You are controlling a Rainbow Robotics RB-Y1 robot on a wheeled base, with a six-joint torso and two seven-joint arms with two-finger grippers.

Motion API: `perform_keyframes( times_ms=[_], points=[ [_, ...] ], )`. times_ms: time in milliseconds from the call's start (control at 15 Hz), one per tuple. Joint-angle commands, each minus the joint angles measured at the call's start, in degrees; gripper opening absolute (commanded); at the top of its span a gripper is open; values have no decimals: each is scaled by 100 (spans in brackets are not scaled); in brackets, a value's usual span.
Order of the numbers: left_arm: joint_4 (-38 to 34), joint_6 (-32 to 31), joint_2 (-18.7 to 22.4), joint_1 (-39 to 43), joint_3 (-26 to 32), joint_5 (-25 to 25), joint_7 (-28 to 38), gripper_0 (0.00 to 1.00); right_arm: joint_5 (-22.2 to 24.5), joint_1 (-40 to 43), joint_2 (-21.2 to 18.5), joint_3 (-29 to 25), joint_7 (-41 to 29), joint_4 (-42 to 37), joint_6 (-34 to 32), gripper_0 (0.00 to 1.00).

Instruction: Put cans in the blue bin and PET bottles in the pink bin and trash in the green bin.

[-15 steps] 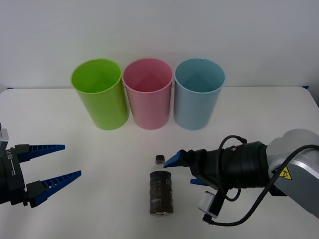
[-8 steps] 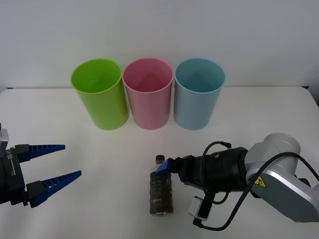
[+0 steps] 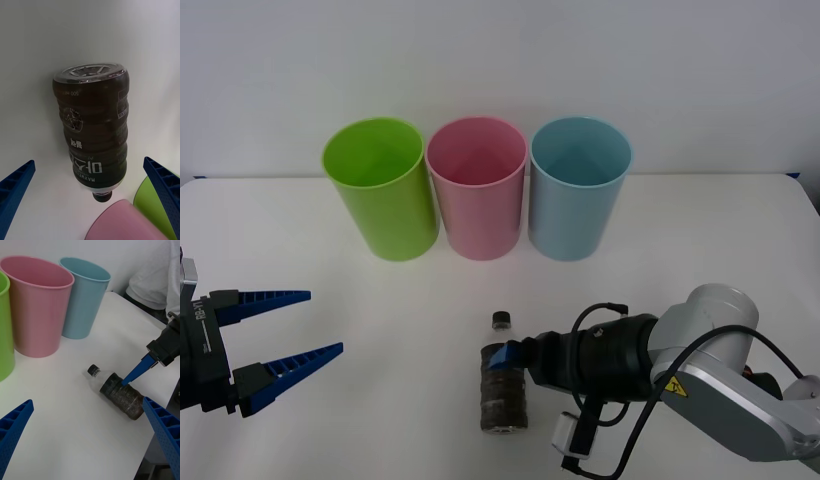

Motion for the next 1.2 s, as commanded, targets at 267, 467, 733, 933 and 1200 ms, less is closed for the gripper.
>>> perform_keyframes(
  times_ms=[267, 467, 733, 933, 1200],
  points=[
    [0, 0, 0, 0, 0, 0, 0, 100, 162, -15, 415, 130, 172, 403, -8, 100],
    [0, 0, 0, 0, 0, 0, 0, 100, 250, -199, 564, 323, 313, 684, -8, 67],
    [0, 0, 0, 0, 0, 0, 0, 100, 338, -384, 696, 394, 383, 904, 1, 0],
    [0, 0, 0, 0, 0, 0, 0, 100, 426, -393, 713, 402, 409, 921, 1, 0],
    [0, 0, 0, 0, 0, 0, 0, 100, 382, -393, 713, 367, 409, 939, 54, 0]
  ],
)
